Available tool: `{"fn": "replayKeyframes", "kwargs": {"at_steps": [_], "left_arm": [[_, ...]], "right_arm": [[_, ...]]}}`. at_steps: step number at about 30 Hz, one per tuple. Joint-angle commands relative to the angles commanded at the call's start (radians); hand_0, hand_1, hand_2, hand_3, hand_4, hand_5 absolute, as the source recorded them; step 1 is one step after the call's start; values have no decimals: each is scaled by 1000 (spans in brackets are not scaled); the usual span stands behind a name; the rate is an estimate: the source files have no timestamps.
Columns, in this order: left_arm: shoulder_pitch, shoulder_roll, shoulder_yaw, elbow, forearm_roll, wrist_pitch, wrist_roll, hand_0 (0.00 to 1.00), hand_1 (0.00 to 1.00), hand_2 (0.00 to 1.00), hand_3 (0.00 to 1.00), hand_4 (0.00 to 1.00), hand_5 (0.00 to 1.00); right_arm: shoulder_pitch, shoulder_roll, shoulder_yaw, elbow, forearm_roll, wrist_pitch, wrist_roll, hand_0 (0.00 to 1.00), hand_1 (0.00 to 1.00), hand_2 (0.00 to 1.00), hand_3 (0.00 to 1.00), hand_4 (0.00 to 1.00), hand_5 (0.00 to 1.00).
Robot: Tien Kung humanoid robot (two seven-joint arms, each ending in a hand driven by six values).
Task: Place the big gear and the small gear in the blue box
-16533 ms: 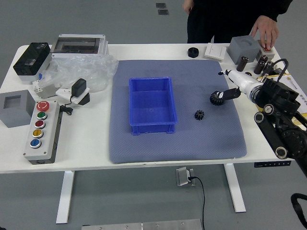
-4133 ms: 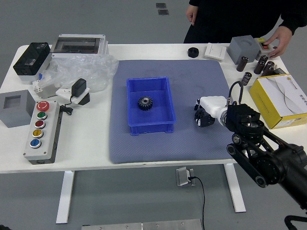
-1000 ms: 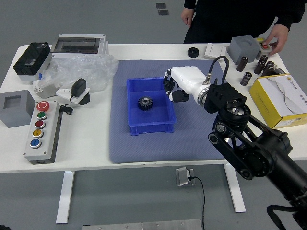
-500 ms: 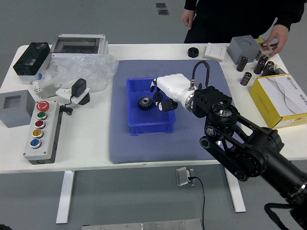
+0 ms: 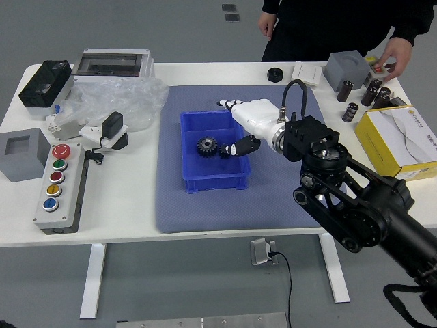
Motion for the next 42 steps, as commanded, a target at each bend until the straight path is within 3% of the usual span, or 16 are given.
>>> {"fn": "replayKeyframes", "kwargs": {"at_steps": [12, 25, 26, 31, 32, 42], "left_arm": [[-3, 8, -18, 0, 5, 4, -4, 880, 863, 859, 842, 788, 510], [-6, 9, -25, 0, 9, 9, -8, 880, 863, 860, 843, 790, 519], [-6, 10, -26, 0, 10, 9, -9, 880, 864, 860, 843, 790, 520], [-5, 12, -39, 0, 22, 12, -8, 880, 864, 860, 843, 790, 520], [-5, 13, -41, 0, 25, 13, -8, 881, 864, 861, 844, 790, 520], [-5, 14, -65, 0, 74, 35, 9, 892, 867, 863, 855, 790, 521]], "right_arm": [[-29, -133, 114, 76, 0, -28, 1, 831, 815, 944, 983, 826, 452], [-78, -247, 233, 46, 72, -106, 12, 870, 840, 944, 959, 786, 484], [-81, -251, 240, 45, 77, -111, 13, 894, 865, 959, 955, 736, 531], [-102, -273, 304, 38, 122, -153, 21, 894, 865, 959, 955, 736, 531], [-105, -276, 315, 37, 131, -160, 22, 910, 872, 970, 947, 666, 595], [-135, -281, 426, 4, 311, -261, 44, 921, 888, 983, 951, 626, 628]]}}
